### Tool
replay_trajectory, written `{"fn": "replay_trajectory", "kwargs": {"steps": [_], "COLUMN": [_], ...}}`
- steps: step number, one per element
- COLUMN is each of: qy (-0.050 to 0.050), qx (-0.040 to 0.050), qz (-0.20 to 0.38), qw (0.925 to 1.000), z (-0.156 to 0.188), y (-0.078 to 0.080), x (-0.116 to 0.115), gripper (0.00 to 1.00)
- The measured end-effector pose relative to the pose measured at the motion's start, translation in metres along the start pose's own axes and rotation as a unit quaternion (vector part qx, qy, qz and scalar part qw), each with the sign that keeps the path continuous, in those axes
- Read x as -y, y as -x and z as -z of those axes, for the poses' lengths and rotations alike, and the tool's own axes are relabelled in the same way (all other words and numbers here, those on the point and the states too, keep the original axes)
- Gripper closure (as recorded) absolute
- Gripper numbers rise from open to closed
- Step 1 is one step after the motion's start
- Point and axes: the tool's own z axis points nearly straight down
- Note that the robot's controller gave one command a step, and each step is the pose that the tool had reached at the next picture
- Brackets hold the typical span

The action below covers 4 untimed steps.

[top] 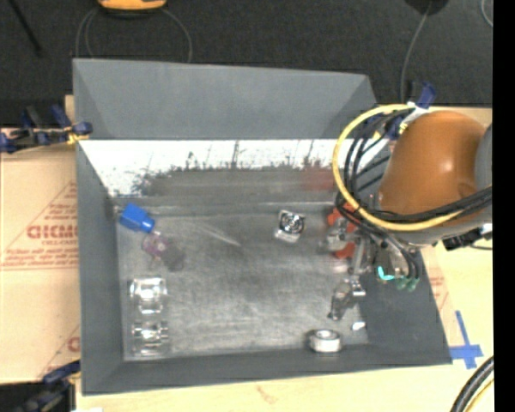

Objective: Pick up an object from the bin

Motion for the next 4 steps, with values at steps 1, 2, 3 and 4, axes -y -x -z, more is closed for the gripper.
{"fn": "replay_trajectory", "kwargs": {"steps": [1,2,3,4], "qy": [0.000,0.000,-0.001,-0.001], "qx": [0.0009,0.0011,0.0036,0.0036], "qz": [-0.033,0.001,0.004,0.005], "qw": [0.9995,1.0000,1.0000,1.0000], "z": [-0.044,-0.123,-0.119,-0.119], "y": [-0.020,-0.009,-0.007,-0.007], "x": [0.064,0.113,0.111,0.111], "gripper": [0.00,0.00,1.00,0.00]}}
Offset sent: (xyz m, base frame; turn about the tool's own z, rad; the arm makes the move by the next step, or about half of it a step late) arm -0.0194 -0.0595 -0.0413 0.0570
